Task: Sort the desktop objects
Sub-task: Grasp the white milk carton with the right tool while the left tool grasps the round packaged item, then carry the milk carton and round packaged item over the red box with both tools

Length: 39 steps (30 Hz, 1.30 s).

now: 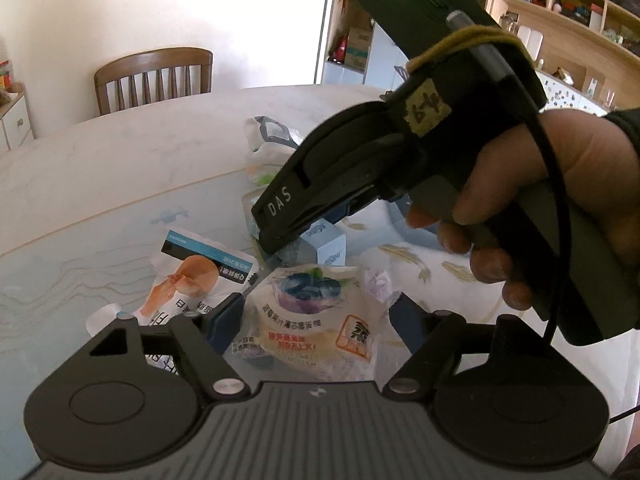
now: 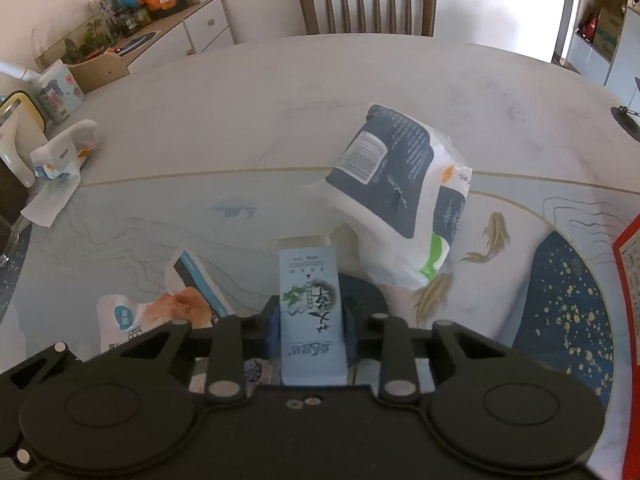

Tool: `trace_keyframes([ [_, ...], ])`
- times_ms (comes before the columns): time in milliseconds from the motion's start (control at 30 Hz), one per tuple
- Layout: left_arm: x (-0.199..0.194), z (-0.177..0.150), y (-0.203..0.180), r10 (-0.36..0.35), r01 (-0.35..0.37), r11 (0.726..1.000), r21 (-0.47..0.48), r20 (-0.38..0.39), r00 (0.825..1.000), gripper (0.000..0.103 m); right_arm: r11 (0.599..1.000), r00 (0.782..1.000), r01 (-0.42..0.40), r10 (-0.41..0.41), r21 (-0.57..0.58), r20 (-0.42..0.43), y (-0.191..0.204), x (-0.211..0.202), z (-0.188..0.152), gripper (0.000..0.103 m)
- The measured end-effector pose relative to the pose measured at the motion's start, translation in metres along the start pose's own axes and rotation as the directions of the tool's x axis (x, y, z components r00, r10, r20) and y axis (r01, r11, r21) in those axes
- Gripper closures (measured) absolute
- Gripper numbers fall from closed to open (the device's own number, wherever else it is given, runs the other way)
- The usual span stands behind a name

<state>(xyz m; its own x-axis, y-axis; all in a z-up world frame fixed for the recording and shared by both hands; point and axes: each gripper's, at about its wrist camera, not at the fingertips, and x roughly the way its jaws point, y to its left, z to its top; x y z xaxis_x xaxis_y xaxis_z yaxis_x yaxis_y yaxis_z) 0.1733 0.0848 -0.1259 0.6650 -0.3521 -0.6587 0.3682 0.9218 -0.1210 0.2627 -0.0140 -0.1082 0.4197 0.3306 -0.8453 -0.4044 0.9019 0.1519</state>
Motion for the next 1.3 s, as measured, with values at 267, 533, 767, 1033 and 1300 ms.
trace_keyframes([
  [267, -0.003, 0.000, 0.002, 0.001, -0.001, 1.000, -0.002, 0.005, 1.000, 0.033, 1.000, 1.000, -0.003, 0.003, -0.011, 0.002, 0.001, -0.006, -0.002, 0.075],
  [533, -0.009, -0.003, 0.001, -0.001, 0.001, 1.000, -0.026, 0.000, 1.000, 0.035, 1.000, 1.000, 0.006, -0.006, -0.030, 0.003, -0.002, -0.016, -0.009, 0.075],
  [767, -0.012, -0.005, -0.006, 0.014, -0.014, 0.999, -0.051, -0.006, 1.000, 0.035, 0.999, 1.000, -0.008, 0.008, -0.031, -0.004, -0.008, -0.027, -0.019, 0.075],
  [1033, -0.023, -0.007, -0.015, 0.027, -0.027, 0.996, -0.081, -0.002, 1.000, 0.035, 1.000, 1.000, -0.011, 0.011, -0.017, -0.003, -0.023, -0.048, -0.033, 0.075],
  [1300, -0.037, -0.001, -0.024, 0.038, -0.036, 0.994, -0.104, 0.018, 0.999, 0.035, 1.000, 1.000, -0.026, 0.026, 0.006, 0.010, -0.041, -0.079, -0.047, 0.075],
])
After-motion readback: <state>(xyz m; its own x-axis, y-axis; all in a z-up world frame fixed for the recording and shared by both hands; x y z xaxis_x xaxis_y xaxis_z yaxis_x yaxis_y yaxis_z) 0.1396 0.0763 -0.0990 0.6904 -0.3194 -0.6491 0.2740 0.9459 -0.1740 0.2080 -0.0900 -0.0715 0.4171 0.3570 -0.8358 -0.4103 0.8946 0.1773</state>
